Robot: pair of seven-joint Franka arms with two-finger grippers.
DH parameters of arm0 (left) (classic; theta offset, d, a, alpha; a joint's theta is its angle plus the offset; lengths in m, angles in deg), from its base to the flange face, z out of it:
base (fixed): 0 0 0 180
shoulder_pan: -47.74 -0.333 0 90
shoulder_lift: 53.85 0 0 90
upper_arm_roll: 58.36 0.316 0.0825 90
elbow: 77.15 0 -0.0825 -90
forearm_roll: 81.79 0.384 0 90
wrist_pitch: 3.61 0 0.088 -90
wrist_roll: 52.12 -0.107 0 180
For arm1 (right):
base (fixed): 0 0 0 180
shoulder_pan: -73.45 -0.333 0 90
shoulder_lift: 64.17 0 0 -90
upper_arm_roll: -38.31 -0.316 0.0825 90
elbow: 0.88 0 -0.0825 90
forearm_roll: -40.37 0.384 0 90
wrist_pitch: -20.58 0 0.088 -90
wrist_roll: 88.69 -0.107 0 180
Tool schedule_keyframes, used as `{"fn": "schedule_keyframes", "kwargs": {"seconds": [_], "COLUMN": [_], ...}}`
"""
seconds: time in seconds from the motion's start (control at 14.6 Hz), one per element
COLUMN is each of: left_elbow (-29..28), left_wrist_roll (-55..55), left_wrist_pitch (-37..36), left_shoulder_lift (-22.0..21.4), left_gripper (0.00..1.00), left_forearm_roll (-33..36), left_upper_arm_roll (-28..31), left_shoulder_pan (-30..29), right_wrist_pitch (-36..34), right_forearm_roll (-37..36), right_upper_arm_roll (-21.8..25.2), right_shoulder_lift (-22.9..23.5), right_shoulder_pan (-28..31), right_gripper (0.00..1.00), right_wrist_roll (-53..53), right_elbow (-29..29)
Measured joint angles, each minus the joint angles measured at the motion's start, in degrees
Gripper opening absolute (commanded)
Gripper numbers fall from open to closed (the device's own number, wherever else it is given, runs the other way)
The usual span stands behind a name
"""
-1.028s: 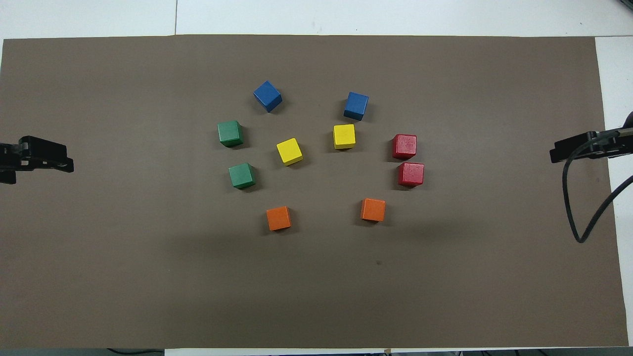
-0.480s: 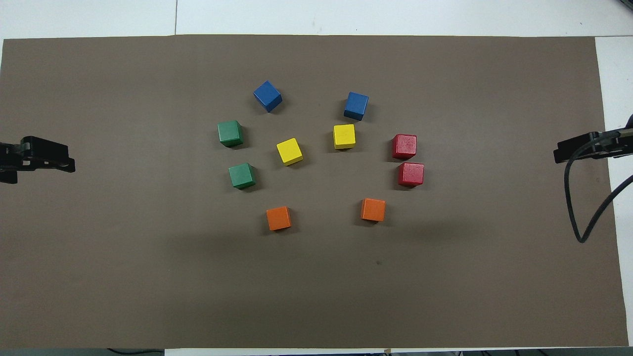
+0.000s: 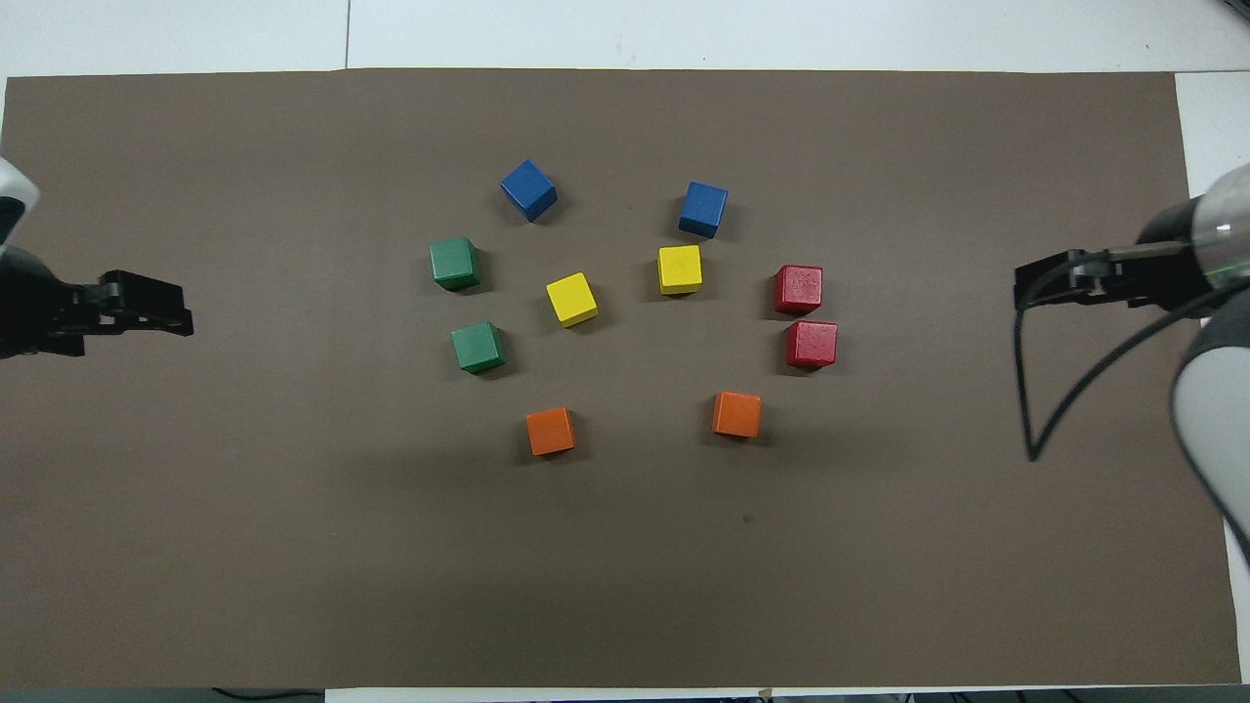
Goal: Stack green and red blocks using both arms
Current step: 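Reach the left gripper to a green cube while the right gripper reaches a red cube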
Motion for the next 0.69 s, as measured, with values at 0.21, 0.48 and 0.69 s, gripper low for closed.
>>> {"fn": "schedule_keyframes", "kwargs": {"seconds": [0.21,0.48,0.69], "left_elbow": [-5.64,-9.71,-10.38], "left_wrist_roll": [5.55,15.71,20.79], "left_wrist_pitch": [5.75,12.86,18.80], "left_shoulder_lift": [-0.06,3.76,9.06], "left_gripper": [1.00,1.00,1.00], "left_forearm_roll": [-0.01,-0.25,-0.26], "left_upper_arm_roll": [-0.52,-0.65,-0.75], "left_shoulder_pan": [5.53,11.14,13.73], "right_wrist_pitch": [7.06,17.06,24.00], "right_forearm_roll": [-0.02,-0.02,-0.02], "right_upper_arm_roll": [-0.48,-0.49,-0.47], "right_shoulder_lift": [0.39,3.27,6.63], "right_shoulder_pan": [-5.77,-8.63,-9.32], "right_gripper": [1.00,1.00,1.00], "right_wrist_roll": [-8.36,-12.40,-13.27], "right_elbow": [4.47,10.68,13.70]}}
